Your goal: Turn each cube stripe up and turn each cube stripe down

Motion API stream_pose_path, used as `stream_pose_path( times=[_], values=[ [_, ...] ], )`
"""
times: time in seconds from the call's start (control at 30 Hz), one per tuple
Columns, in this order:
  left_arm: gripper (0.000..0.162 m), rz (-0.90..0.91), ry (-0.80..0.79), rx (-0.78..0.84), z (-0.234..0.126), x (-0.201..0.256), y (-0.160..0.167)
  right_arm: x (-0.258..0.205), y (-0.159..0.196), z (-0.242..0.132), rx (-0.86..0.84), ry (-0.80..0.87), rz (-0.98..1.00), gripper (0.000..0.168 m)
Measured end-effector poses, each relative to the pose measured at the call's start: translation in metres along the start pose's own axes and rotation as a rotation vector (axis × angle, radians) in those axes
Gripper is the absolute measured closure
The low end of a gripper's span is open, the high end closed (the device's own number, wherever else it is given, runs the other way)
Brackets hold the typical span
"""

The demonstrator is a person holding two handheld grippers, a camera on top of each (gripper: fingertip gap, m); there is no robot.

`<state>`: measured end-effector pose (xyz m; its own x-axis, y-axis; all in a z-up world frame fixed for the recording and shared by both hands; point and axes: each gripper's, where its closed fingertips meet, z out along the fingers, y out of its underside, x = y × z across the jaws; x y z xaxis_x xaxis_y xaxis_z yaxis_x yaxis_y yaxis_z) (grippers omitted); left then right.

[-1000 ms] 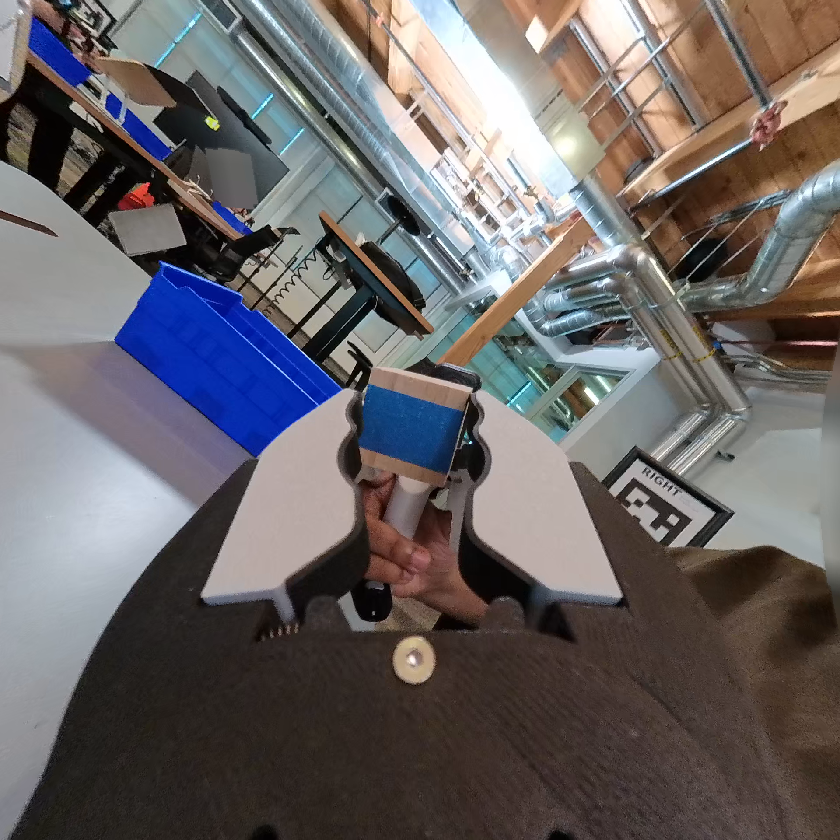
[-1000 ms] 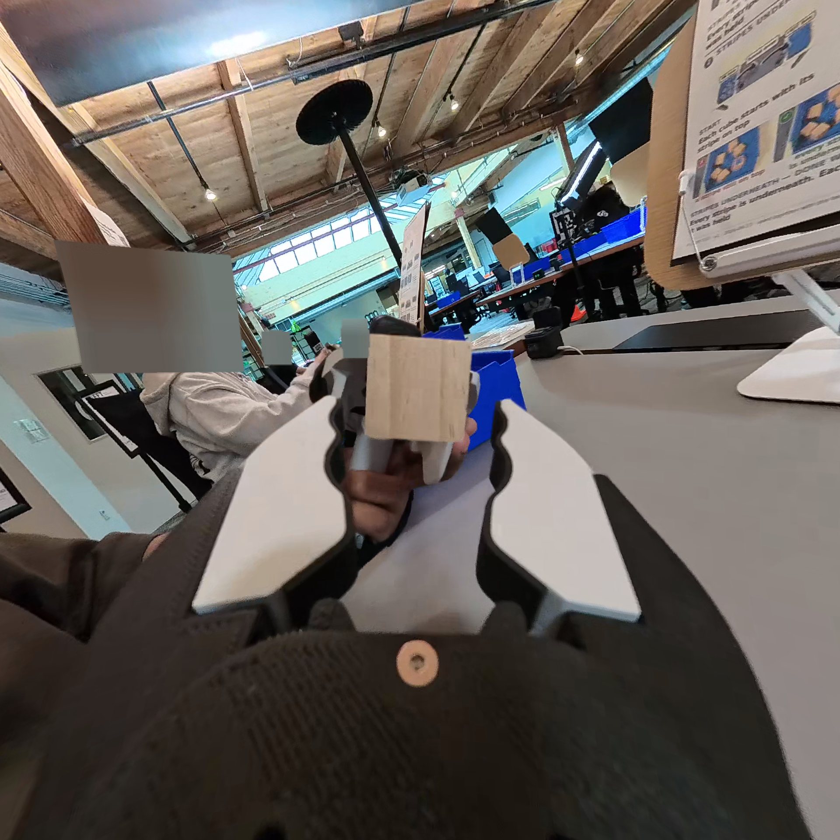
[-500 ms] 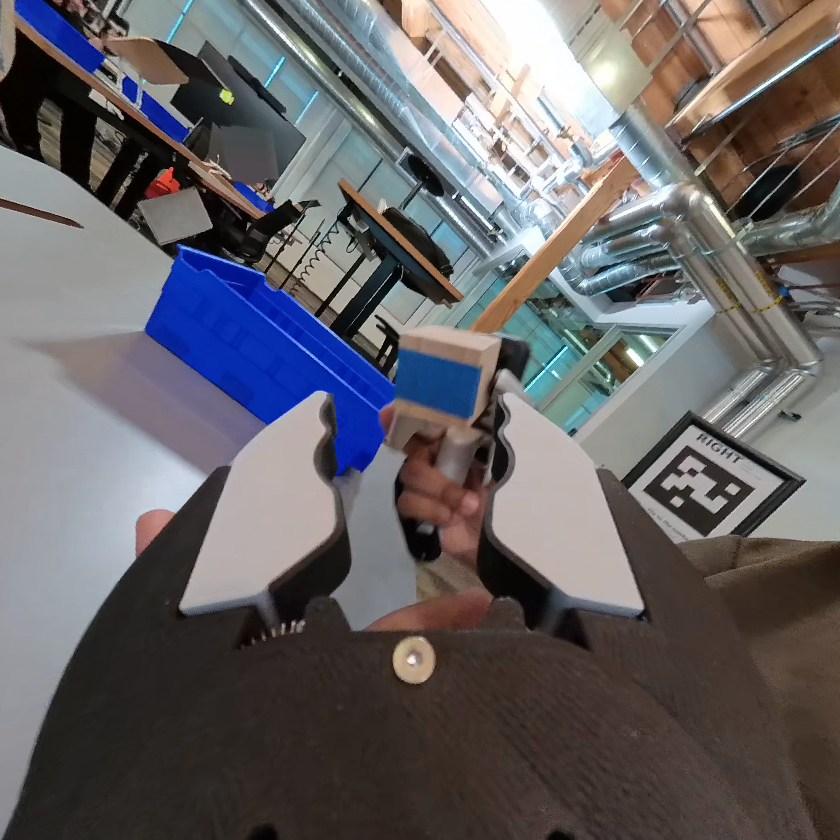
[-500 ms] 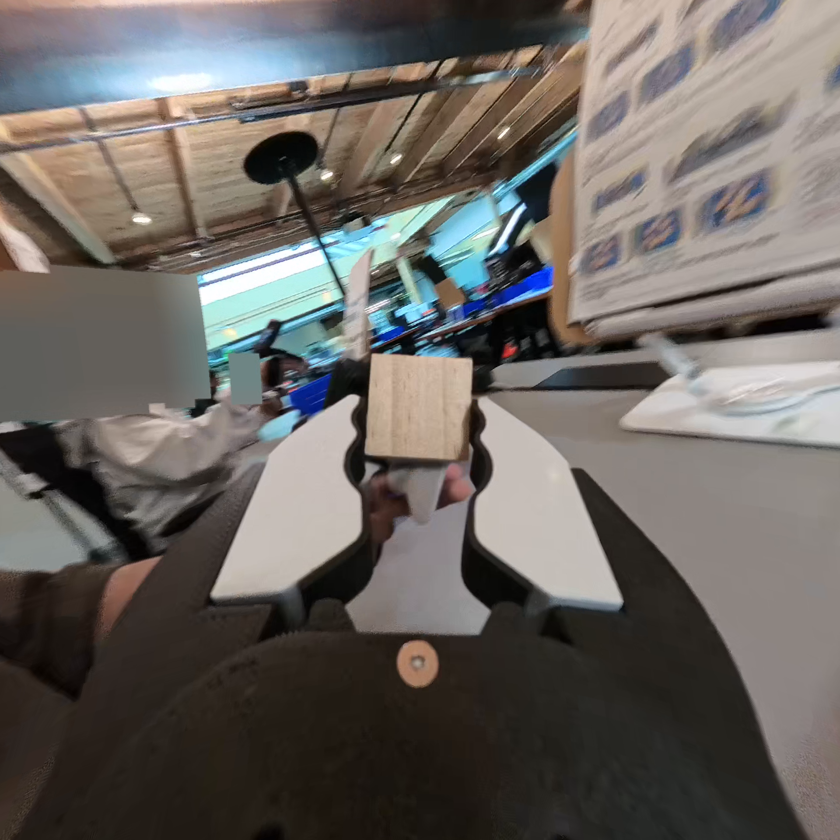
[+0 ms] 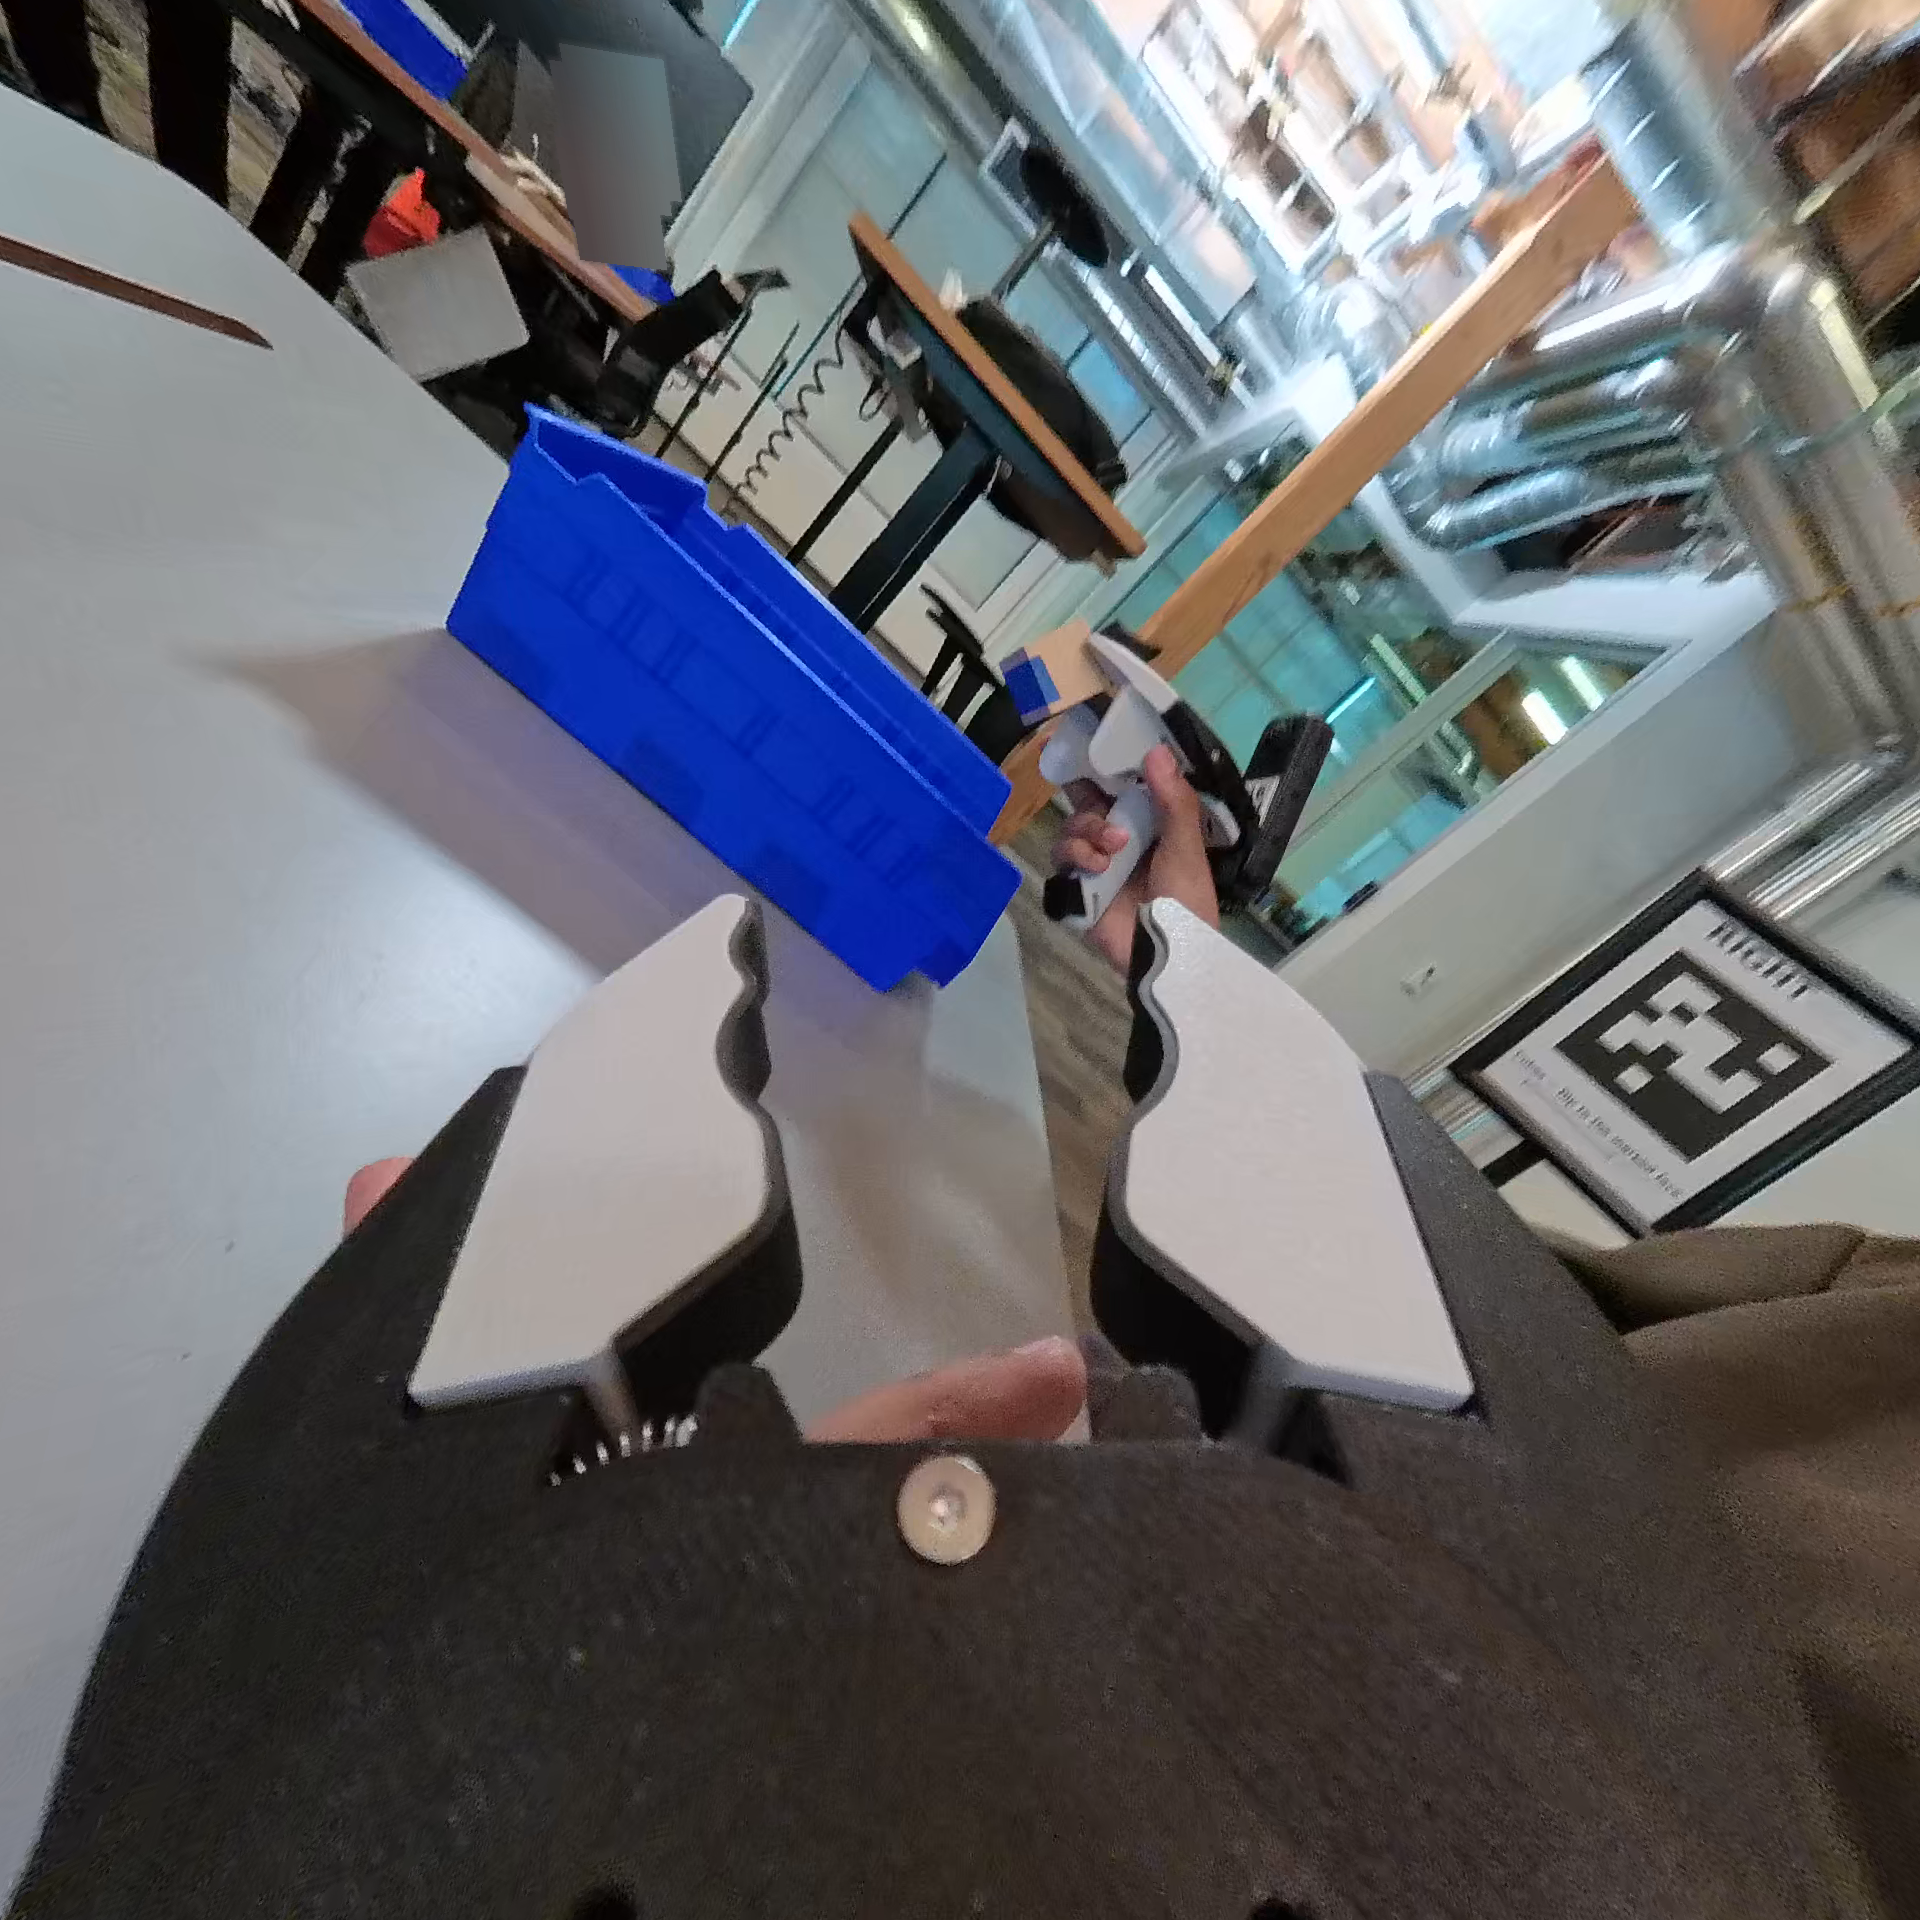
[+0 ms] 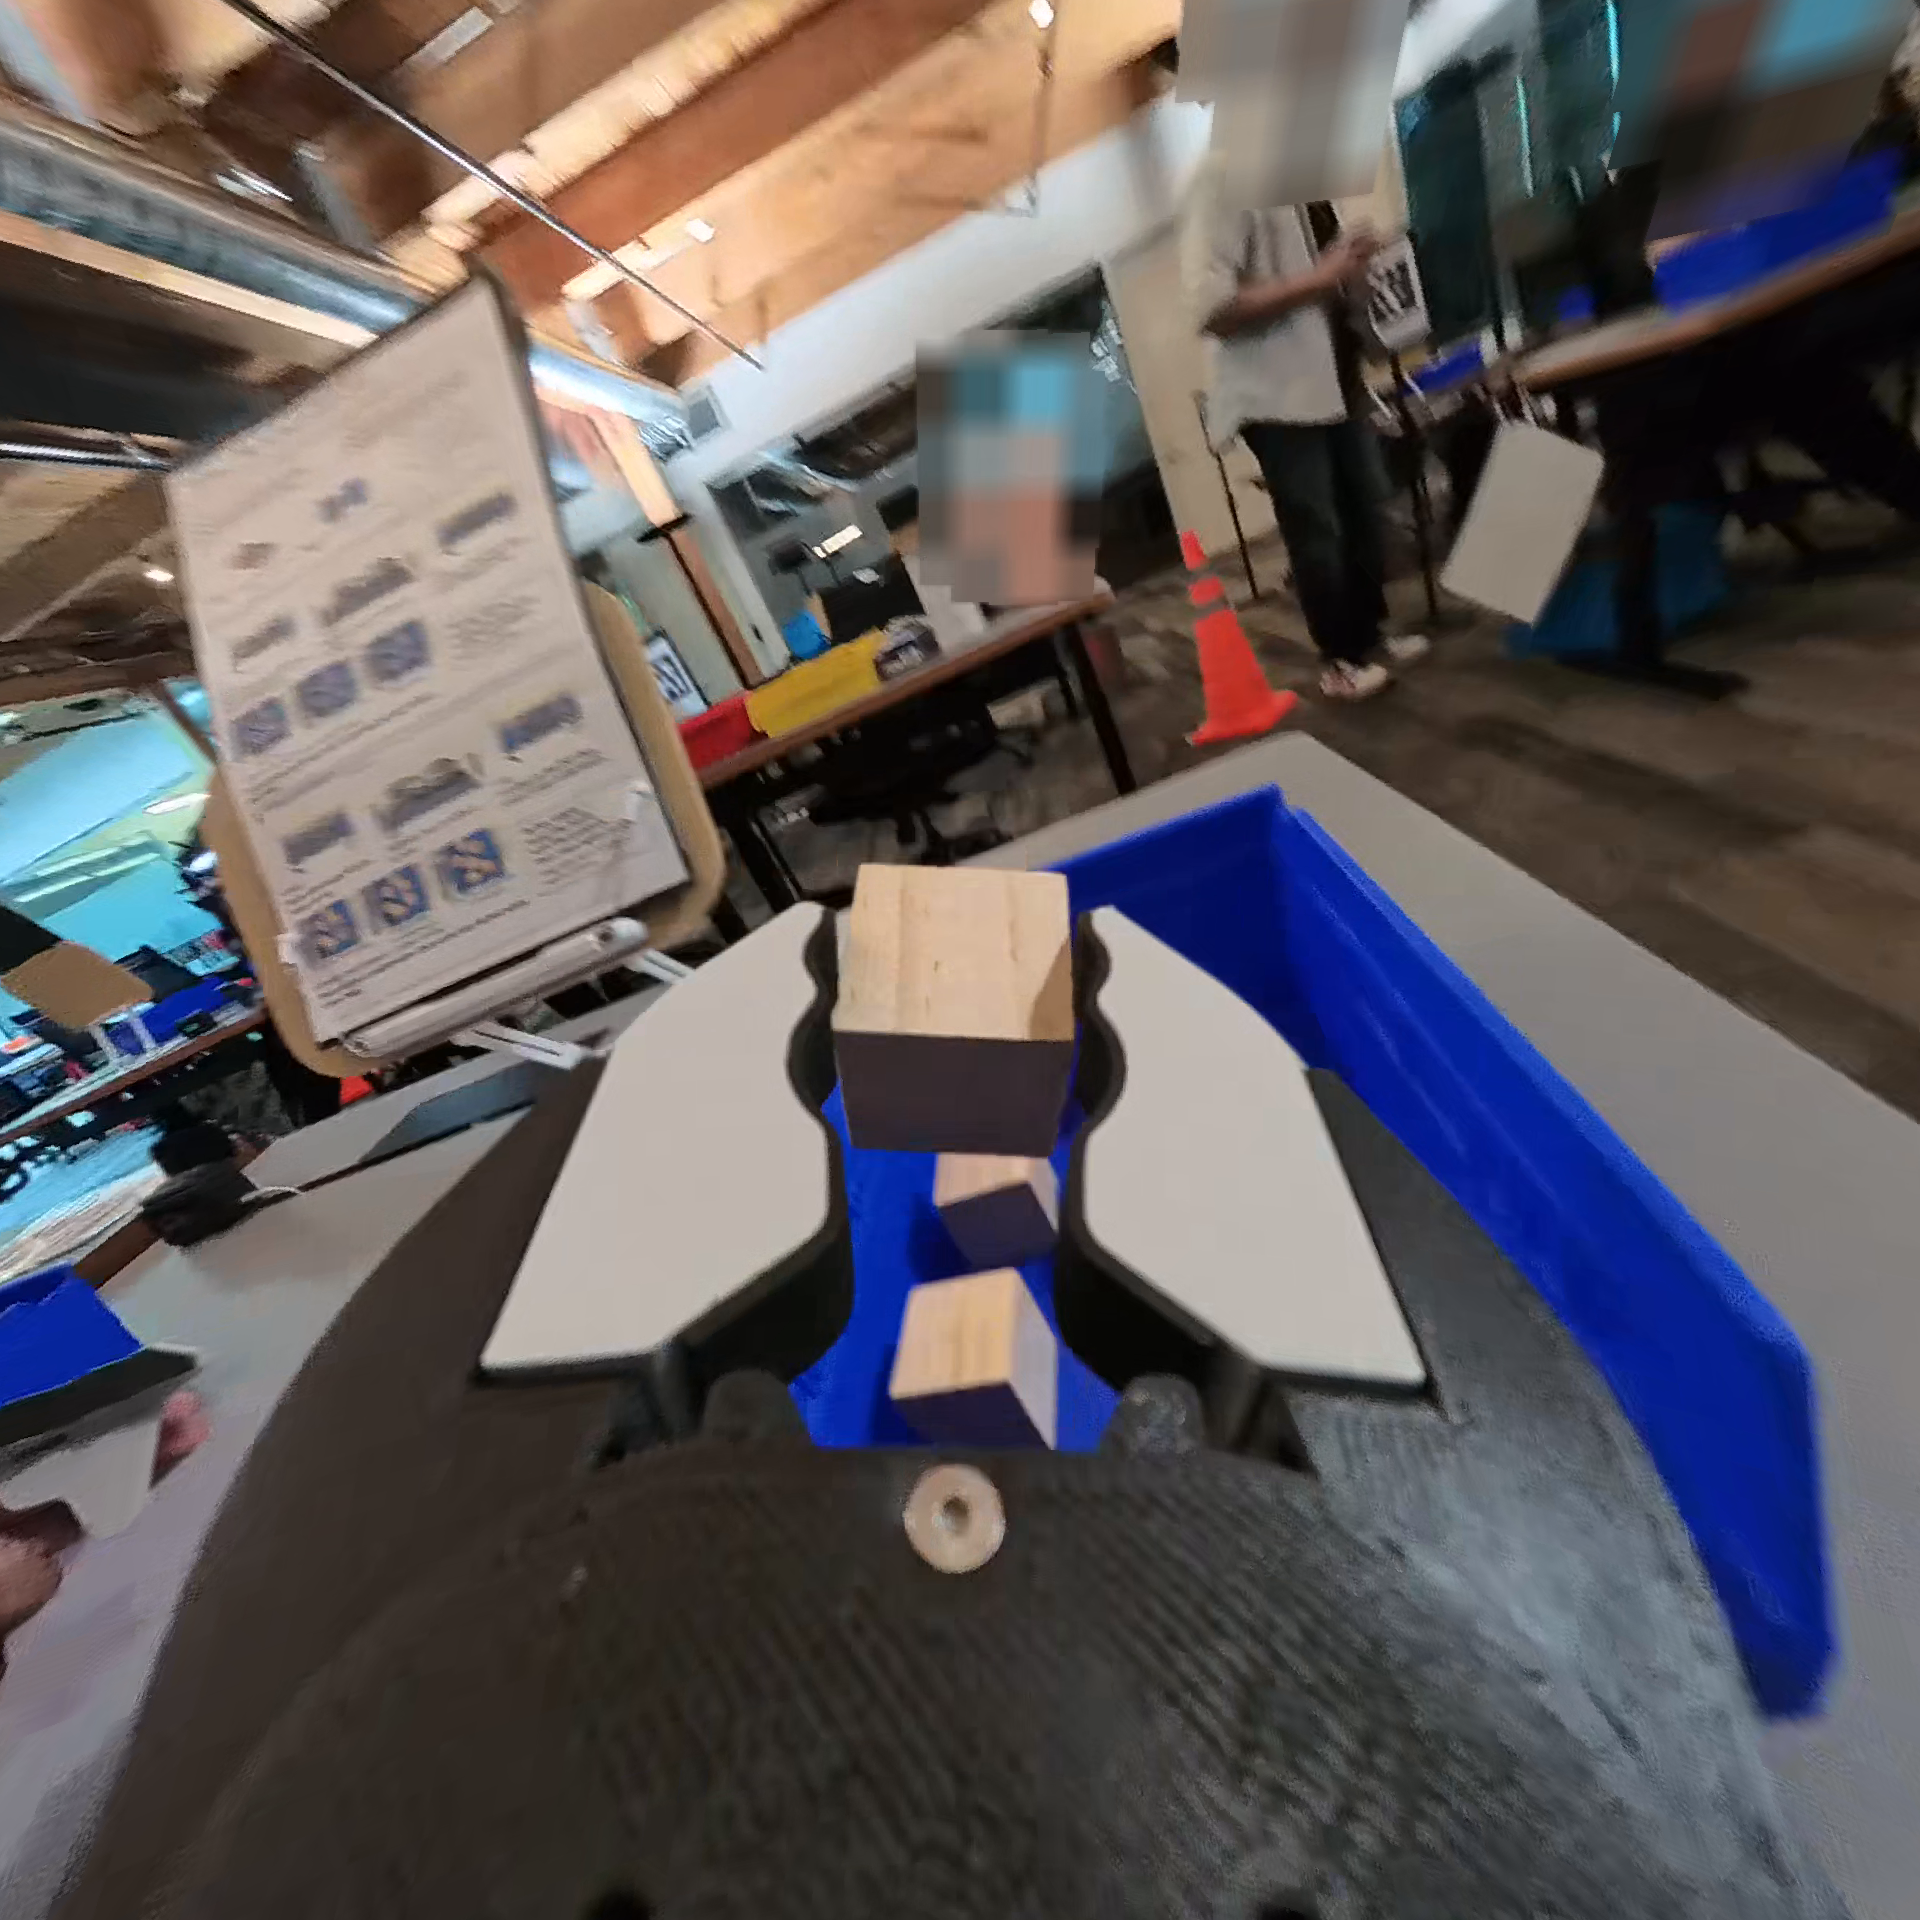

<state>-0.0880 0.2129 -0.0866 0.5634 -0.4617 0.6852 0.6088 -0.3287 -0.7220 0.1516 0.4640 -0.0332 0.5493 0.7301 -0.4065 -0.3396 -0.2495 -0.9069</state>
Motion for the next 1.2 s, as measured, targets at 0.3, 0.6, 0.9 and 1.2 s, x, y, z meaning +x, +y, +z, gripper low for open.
stream_pose_path(
  times=[0.3, 0.6, 0.9, 1.2],
  values=[
    [0.095, 0.043, -0.048, -0.067, 0.002, -0.005, 0.014, 0.038, 0.061, 0.014, -0.364, 0.117, -0.119, 0.124],
    [0.095, 0.017, -0.078, -0.003, -0.010, -0.010, 0.004, 0.042, 0.097, 0.018, -0.586, 0.089, -0.123, 0.124],
    [0.095, 0.089, -0.141, -0.065, -0.015, -0.011, 0.018, 0.052, 0.121, 0.022, -0.800, 0.201, -0.389, 0.124],
    [0.095, 0.123, -0.201, -0.061, -0.029, -0.012, 0.020, 0.058, 0.131, 0.026, -0.885, 0.223, -0.378, 0.124]
  ],
)
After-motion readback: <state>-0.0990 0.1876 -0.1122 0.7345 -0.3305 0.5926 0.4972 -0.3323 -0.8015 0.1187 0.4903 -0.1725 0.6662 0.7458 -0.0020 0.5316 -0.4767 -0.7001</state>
